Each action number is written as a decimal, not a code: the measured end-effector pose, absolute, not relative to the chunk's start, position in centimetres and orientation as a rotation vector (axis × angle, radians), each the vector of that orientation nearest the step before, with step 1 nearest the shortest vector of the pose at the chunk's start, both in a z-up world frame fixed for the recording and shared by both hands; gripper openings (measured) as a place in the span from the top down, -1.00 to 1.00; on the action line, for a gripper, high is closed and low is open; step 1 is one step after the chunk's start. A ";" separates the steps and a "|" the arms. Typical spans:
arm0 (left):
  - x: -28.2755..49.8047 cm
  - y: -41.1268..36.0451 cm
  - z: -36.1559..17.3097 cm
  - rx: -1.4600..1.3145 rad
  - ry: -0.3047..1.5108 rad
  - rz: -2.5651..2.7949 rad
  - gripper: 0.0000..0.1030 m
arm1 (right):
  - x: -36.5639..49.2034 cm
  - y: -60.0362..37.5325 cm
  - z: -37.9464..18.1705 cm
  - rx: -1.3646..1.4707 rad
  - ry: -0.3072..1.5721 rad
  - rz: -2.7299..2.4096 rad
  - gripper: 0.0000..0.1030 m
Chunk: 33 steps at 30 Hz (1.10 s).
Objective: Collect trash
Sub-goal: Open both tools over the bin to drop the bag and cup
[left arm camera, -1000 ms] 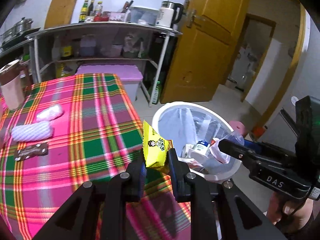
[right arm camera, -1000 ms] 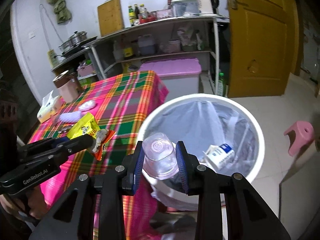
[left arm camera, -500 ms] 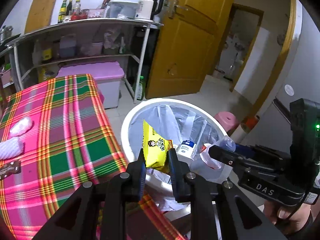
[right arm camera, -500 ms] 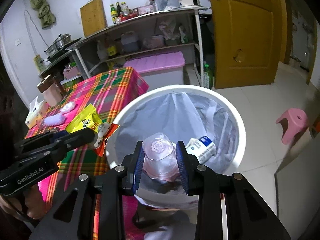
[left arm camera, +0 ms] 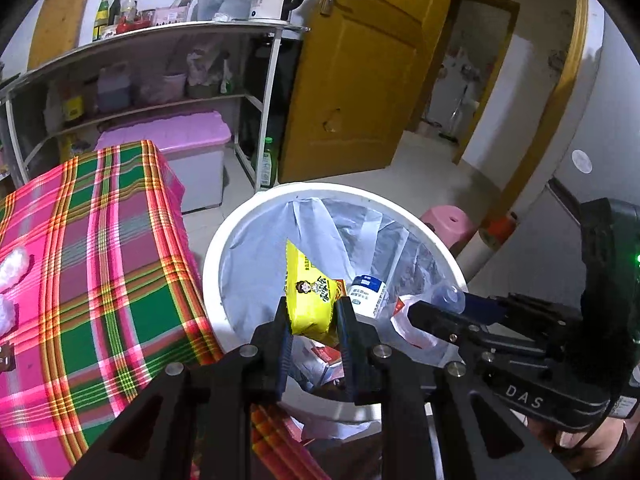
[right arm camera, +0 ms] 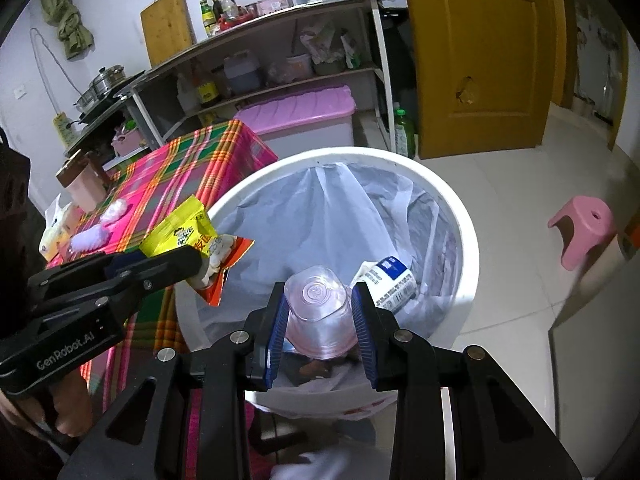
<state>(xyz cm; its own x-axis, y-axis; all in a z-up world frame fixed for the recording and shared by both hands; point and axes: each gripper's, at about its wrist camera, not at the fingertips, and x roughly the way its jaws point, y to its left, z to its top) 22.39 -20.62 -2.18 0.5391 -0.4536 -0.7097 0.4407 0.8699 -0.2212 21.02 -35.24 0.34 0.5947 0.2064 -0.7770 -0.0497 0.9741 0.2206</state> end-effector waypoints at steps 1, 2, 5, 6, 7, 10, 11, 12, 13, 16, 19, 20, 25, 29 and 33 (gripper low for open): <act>22.5 -20.7 -2.3 -0.016 0.853 -0.531 0.57 | 21.1 -35.3 0.2 0.186 0.926 0.151 0.35; 22.6 -20.8 -2.4 -0.014 0.857 -0.530 0.57 | 21.1 -35.4 0.2 0.188 0.927 0.152 0.35; 22.7 -20.9 -2.5 -0.010 0.862 -0.529 0.56 | 21.2 -35.5 0.0 0.189 0.930 0.148 0.35; 22.7 -21.0 -2.5 -0.011 0.862 -0.531 0.54 | 21.1 -35.6 0.0 0.191 0.929 0.149 0.35; 22.7 -21.0 -2.5 -0.012 0.861 -0.530 0.49 | 21.1 -35.6 0.1 0.192 0.927 0.147 0.35; 22.7 -21.1 -2.4 -0.013 0.854 -0.531 0.43 | 21.0 -35.6 0.2 0.193 0.920 0.144 0.32; 22.7 -21.0 -2.4 -0.015 0.853 -0.530 0.43 | 21.0 -35.7 0.3 0.193 0.919 0.143 0.25; 22.6 -21.0 -2.4 -0.018 0.851 -0.531 0.43 | 20.9 -35.7 0.3 0.193 0.917 0.144 0.20; 22.6 -20.9 -2.3 -0.022 0.850 -0.531 0.43 | 20.9 -35.7 0.4 0.193 0.914 0.145 0.20; 22.4 -20.5 -2.1 -0.032 0.845 -0.530 0.43 | 20.7 -35.5 0.6 0.188 0.908 0.149 0.20; 22.0 -20.0 -1.8 -0.046 0.839 -0.530 0.43 | 20.5 -35.3 0.9 0.183 0.900 0.153 0.20; 21.9 -19.8 -1.7 -0.051 0.837 -0.529 0.43 | 20.4 -35.2 1.0 0.181 0.897 0.154 0.20; 20.9 -18.5 -1.0 -0.074 0.818 -0.515 0.43 | 19.8 -34.7 2.0 0.168 0.881 0.162 0.20; 19.9 -17.3 -0.5 -0.090 0.805 -0.497 0.43 | 19.1 -33.9 2.7 0.153 0.866 0.178 0.20; 18.9 -16.0 0.0 -0.097 0.791 -0.469 0.43 | 18.4 -32.6 3.5 0.135 0.854 0.204 0.20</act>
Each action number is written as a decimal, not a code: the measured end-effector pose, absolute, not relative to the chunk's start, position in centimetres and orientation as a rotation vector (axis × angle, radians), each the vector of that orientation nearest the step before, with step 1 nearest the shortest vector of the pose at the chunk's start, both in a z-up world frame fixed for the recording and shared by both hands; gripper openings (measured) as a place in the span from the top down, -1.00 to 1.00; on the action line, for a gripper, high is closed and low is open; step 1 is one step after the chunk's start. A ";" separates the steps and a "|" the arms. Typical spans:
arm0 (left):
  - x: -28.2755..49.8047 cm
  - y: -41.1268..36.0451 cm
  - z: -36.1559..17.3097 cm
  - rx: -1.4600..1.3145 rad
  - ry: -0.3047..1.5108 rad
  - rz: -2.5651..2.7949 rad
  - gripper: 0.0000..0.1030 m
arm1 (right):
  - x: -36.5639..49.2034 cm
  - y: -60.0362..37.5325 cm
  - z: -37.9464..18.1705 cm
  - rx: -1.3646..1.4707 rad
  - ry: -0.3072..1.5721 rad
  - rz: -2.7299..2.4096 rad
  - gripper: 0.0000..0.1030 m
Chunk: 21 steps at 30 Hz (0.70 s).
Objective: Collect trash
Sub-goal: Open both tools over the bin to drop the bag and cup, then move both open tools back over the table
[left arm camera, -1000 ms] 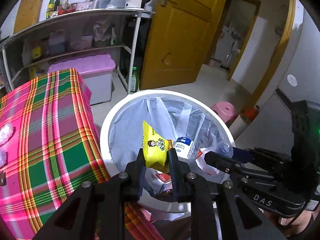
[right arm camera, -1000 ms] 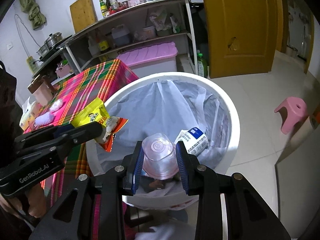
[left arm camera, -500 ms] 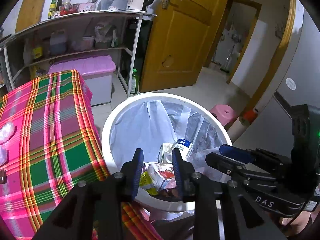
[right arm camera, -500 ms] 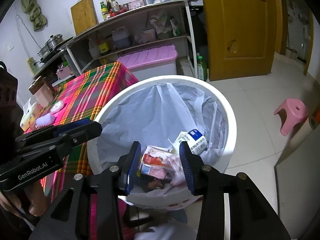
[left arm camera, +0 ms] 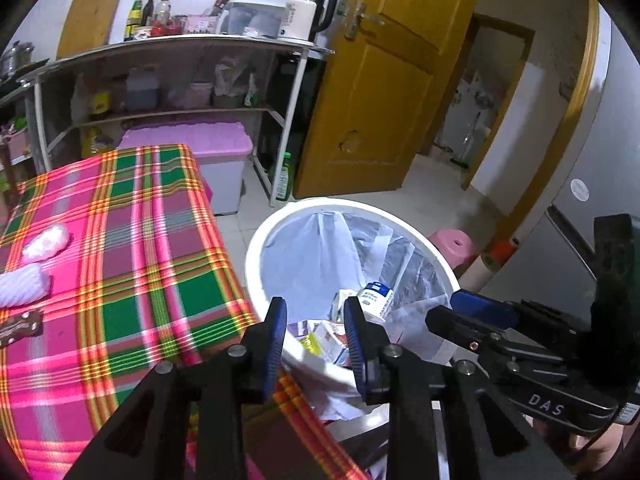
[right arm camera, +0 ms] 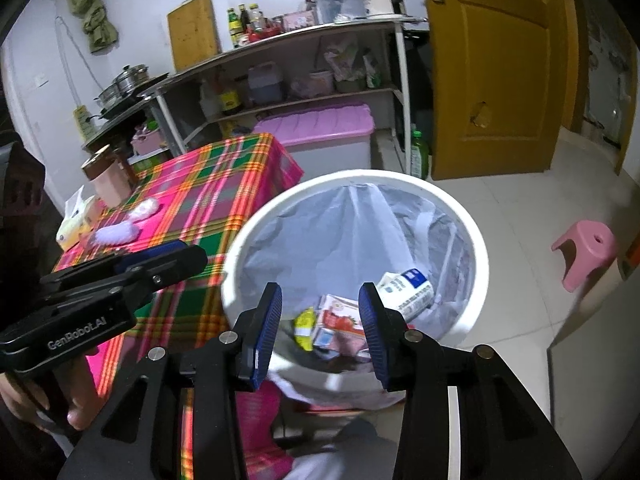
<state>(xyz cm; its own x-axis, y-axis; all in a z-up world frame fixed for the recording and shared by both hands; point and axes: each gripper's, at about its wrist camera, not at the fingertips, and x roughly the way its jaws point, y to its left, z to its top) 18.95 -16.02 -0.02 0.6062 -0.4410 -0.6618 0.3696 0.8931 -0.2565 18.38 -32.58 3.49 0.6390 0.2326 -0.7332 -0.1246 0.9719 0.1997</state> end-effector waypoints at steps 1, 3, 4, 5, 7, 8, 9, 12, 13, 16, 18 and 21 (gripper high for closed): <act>18.7 -15.7 0.1 -0.100 0.789 -0.464 0.43 | 18.3 -32.2 3.6 0.132 0.852 0.211 0.20; 18.2 -15.1 0.2 -0.104 0.785 -0.454 0.43 | 17.9 -31.6 3.9 0.124 0.848 0.228 0.20; 17.9 -14.7 0.3 -0.107 0.782 -0.446 0.43 | 17.8 -31.2 4.1 0.121 0.846 0.236 0.20; 17.7 -14.4 0.4 -0.109 0.779 -0.442 0.43 | 17.6 -30.9 4.1 0.119 0.844 0.242 0.20; 17.3 -13.8 0.6 -0.113 0.773 -0.438 0.43 | 17.3 -30.2 4.4 0.112 0.840 0.258 0.20; 16.9 -13.4 0.7 -0.113 0.768 -0.433 0.43 | 17.1 -29.9 4.5 0.110 0.839 0.265 0.20; 16.6 -13.1 0.8 -0.112 0.761 -0.427 0.43 | 17.0 -29.7 4.5 0.109 0.838 0.271 0.20; 15.8 -12.2 1.1 -0.115 0.750 -0.409 0.43 | 16.6 -28.7 4.7 0.106 0.836 0.297 0.20; 15.5 -11.9 1.1 -0.117 0.748 -0.402 0.43 | 16.4 -28.4 4.8 0.105 0.836 0.306 0.20; 14.7 -10.7 1.2 -0.123 0.743 -0.372 0.43 | 16.1 -27.6 4.8 0.103 0.836 0.327 0.20; 14.3 -9.8 1.0 -0.131 0.741 -0.348 0.43 | 15.9 -27.0 4.8 0.101 0.836 0.343 0.20; 13.7 -8.7 0.8 -0.136 0.738 -0.324 0.43 | 15.5 -25.9 4.6 0.090 0.840 0.375 0.20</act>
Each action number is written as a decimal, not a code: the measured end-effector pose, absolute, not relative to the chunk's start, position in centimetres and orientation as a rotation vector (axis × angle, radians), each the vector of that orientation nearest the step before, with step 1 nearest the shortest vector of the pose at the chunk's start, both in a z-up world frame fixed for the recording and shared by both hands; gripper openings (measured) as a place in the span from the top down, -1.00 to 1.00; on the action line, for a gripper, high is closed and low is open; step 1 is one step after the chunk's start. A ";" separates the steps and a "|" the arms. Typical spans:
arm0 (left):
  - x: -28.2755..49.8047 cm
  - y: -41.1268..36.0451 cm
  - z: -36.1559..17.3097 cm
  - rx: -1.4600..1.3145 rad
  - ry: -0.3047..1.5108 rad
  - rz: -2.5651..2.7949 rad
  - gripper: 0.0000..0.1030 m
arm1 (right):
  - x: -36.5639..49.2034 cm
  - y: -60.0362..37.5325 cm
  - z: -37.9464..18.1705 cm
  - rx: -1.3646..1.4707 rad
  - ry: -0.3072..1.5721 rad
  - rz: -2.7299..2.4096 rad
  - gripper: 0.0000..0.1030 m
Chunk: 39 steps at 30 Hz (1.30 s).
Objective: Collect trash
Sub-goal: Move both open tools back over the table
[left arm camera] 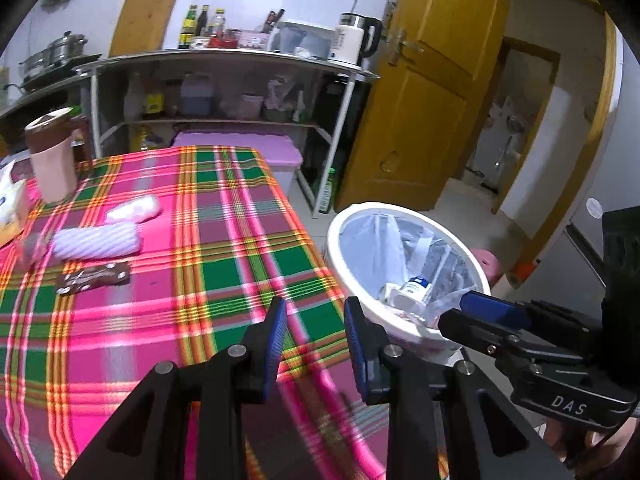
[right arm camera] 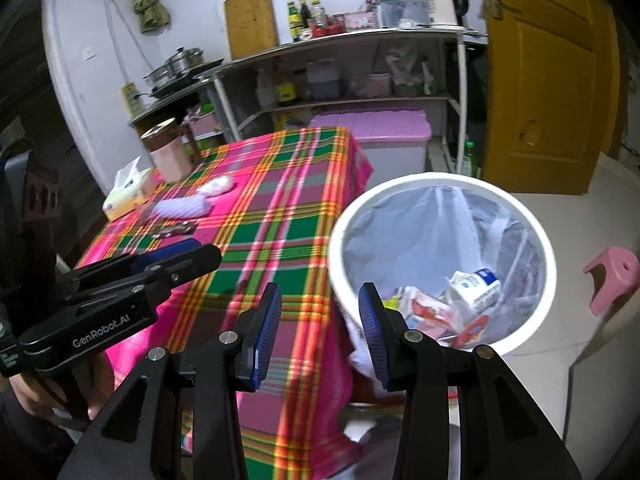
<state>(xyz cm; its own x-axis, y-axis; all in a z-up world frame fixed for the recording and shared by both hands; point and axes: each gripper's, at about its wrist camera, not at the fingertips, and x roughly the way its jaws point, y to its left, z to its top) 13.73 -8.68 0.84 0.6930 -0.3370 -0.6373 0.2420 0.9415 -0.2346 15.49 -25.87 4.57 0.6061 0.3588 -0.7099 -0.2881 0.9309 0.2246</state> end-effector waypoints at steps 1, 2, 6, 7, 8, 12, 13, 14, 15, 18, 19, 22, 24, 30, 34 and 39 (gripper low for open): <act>13.5 -8.3 0.8 -0.139 0.736 -0.318 0.43 | 15.4 -25.6 4.5 0.089 0.841 0.381 0.20; 13.3 -7.8 0.8 -0.142 0.735 -0.309 0.43 | 15.4 -25.2 4.5 0.087 0.844 0.391 0.20; 12.5 -6.2 0.8 -0.141 0.727 -0.270 0.43 | 15.1 -24.2 4.5 0.083 0.843 0.425 0.20; 12.3 -5.8 0.8 -0.141 0.725 -0.259 0.43 | 15.1 -24.0 4.5 0.084 0.842 0.434 0.20; 12.0 -5.4 0.8 -0.139 0.722 -0.245 0.43 | 15.1 -23.6 4.6 0.085 0.839 0.444 0.20; 11.4 -3.6 0.9 -0.146 0.715 -0.207 0.43 | 15.0 -22.1 4.9 0.073 0.824 0.489 0.05; 11.3 -3.3 1.0 -0.148 0.714 -0.200 0.43 | 14.9 -21.7 5.0 0.068 0.823 0.497 0.02; 11.1 -2.9 1.0 -0.150 0.711 -0.192 0.43 | 14.9 -21.1 5.1 0.061 0.822 0.510 0.01; 10.9 -2.4 1.1 -0.153 0.708 -0.184 0.43 | 14.9 -20.7 5.1 0.055 0.824 0.518 0.01; 10.5 -1.3 1.2 -0.161 0.702 -0.162 0.43 | 15.0 -19.4 5.2 0.041 0.836 0.547 0.01; 10.4 -0.8 1.2 -0.163 0.700 -0.154 0.43 | 15.0 -19.0 5.2 0.036 0.840 0.556 0.01; 10.2 0.2 1.3 -0.169 0.695 -0.129 0.43 | 15.1 -17.9 5.3 0.019 0.845 0.572 0.01; 10.2 1.0 1.2 -0.175 0.693 -0.116 0.43 | 15.1 -17.2 5.4 0.008 0.845 0.584 0.01; 10.5 3.5 1.2 -0.195 0.687 -0.077 0.43 | 15.8 -15.4 5.5 -0.023 0.845 0.615 0.01; 11.1 4.7 1.0 -0.194 0.686 -0.061 0.43 | 16.4 -14.5 5.5 -0.035 0.845 0.623 0.01; 12.6 6.2 0.4 -0.185 0.692 -0.045 0.43 | 17.5 -13.6 5.3 -0.040 0.854 0.629 0.01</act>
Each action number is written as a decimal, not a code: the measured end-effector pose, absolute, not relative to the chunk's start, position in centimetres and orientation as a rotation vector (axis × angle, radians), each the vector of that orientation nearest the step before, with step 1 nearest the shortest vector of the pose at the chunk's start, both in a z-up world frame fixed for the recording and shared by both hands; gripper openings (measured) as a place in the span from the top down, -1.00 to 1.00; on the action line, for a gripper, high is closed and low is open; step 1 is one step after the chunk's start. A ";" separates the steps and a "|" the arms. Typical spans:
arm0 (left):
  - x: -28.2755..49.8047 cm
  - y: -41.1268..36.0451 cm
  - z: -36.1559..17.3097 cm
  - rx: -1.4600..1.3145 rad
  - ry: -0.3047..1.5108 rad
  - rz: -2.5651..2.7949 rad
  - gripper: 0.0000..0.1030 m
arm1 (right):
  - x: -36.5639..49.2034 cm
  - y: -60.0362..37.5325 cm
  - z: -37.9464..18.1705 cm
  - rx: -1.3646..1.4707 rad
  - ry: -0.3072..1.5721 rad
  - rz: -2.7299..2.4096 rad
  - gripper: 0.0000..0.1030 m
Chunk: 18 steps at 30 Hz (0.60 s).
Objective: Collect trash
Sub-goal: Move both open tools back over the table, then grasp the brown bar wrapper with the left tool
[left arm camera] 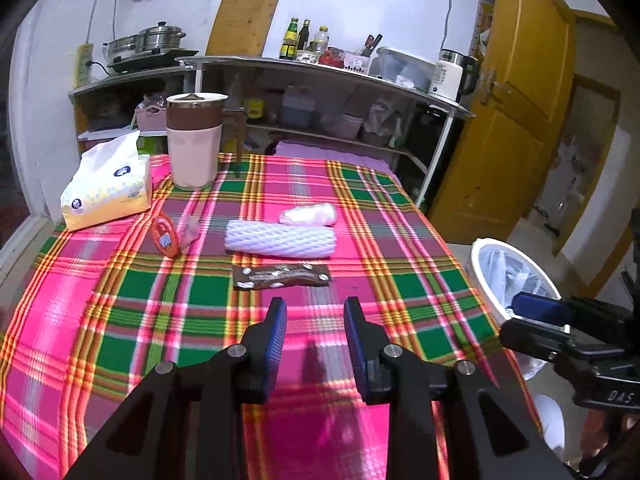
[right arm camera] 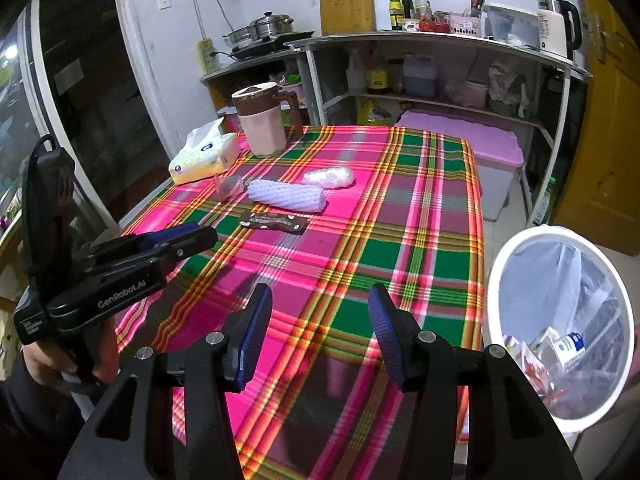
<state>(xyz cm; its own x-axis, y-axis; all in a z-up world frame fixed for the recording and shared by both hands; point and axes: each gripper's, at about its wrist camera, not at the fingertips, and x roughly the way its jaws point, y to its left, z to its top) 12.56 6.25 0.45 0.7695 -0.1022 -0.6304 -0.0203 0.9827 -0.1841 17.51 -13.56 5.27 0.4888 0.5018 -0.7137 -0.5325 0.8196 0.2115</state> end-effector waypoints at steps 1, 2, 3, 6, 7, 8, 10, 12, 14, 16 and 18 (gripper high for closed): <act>13.0 6.5 0.3 -0.179 0.694 -0.043 0.43 | 17.7 -13.4 5.2 -0.040 0.857 0.629 0.01; 13.2 6.7 0.2 -0.175 0.695 -0.044 0.43 | 17.9 -13.3 5.2 -0.040 0.858 0.630 0.01; 13.7 7.0 0.1 -0.164 0.697 -0.048 0.43 | 18.1 -13.1 5.1 -0.041 0.860 0.632 0.01; 15.0 7.5 -0.3 -0.140 0.707 -0.057 0.42 | 18.7 -12.6 4.7 -0.042 0.867 0.635 0.01; 15.5 7.6 -0.4 -0.130 0.710 -0.069 0.37 | 18.9 -12.5 4.6 -0.042 0.870 0.635 0.01; 16.1 7.7 -0.6 -0.118 0.714 -0.075 0.34 | 19.2 -12.4 4.5 -0.042 0.873 0.634 0.01; 17.2 7.8 -1.1 -0.100 0.728 -0.096 0.28 | 19.6 -12.3 4.2 -0.039 0.879 0.633 0.01; 18.1 7.8 -1.5 -0.082 0.739 -0.113 0.27 | 20.2 -12.2 3.8 -0.035 0.887 0.630 0.01; 19.3 7.8 -2.1 -0.054 0.757 -0.133 0.24 | 20.7 -12.2 3.4 -0.030 0.895 0.627 0.01; 20.5 7.8 -2.8 -0.030 0.778 -0.145 0.23 | 21.2 -12.2 3.0 -0.026 0.905 0.624 0.01; 21.5 7.8 -3.4 -0.009 0.800 -0.171 0.20 | 21.7 -12.3 2.7 -0.023 0.912 0.621 0.01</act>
<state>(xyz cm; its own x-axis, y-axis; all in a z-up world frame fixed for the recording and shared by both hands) 21.53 7.76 -3.36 0.6833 -0.1556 -0.7133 0.1492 0.9862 -0.0723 21.69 -12.32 2.73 0.4505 0.4929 -0.7444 -0.5121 0.8256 0.2367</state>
